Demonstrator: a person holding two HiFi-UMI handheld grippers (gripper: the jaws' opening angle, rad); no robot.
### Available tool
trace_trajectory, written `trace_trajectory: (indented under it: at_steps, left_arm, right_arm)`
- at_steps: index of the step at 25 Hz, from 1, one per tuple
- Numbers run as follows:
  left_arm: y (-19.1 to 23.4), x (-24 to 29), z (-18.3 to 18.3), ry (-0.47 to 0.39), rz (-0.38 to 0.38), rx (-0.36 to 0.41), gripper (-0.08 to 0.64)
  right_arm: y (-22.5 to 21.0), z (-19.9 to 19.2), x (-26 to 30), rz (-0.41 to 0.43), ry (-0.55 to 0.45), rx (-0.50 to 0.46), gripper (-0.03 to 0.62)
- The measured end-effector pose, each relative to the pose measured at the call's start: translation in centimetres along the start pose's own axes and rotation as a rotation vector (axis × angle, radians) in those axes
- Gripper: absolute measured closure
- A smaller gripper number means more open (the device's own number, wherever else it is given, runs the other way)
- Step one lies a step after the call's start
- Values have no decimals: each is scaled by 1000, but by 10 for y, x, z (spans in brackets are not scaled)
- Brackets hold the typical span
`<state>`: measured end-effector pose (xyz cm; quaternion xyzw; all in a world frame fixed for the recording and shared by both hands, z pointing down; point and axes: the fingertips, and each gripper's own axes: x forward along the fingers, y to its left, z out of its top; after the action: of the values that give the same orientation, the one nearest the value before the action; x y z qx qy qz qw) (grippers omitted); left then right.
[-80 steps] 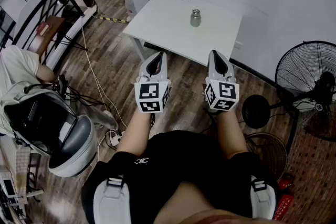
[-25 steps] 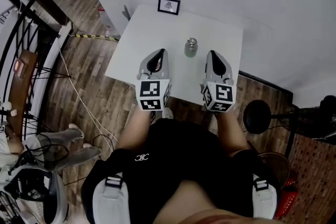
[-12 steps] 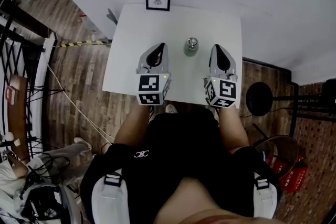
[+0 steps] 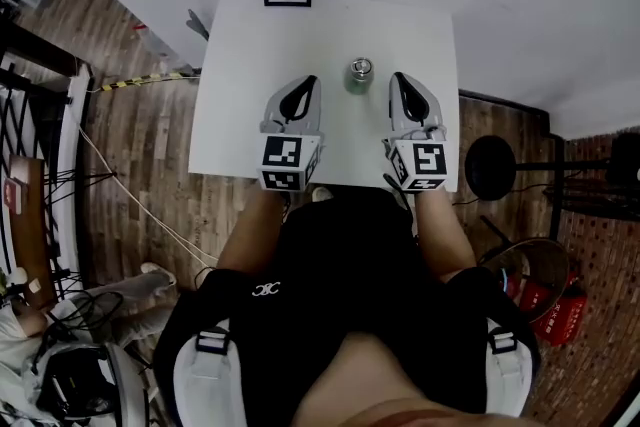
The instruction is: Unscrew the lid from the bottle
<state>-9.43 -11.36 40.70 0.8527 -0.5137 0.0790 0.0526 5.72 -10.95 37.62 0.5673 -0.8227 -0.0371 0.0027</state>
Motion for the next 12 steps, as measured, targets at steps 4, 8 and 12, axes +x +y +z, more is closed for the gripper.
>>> trace_trajectory:
  at_steps: [4, 8, 12]
  left_arm:
    - [-4, 20, -19, 1, -121, -11, 454]
    - [-2, 34, -34, 5, -170, -5, 376]
    - [-9, 46, -59, 46, -229, 0, 276]
  right_arm:
    - [7, -21, 25, 54, 43, 37, 584]
    - [15, -49, 46, 131, 116, 84, 458]
    - [18, -77, 55, 122, 177, 88, 443]
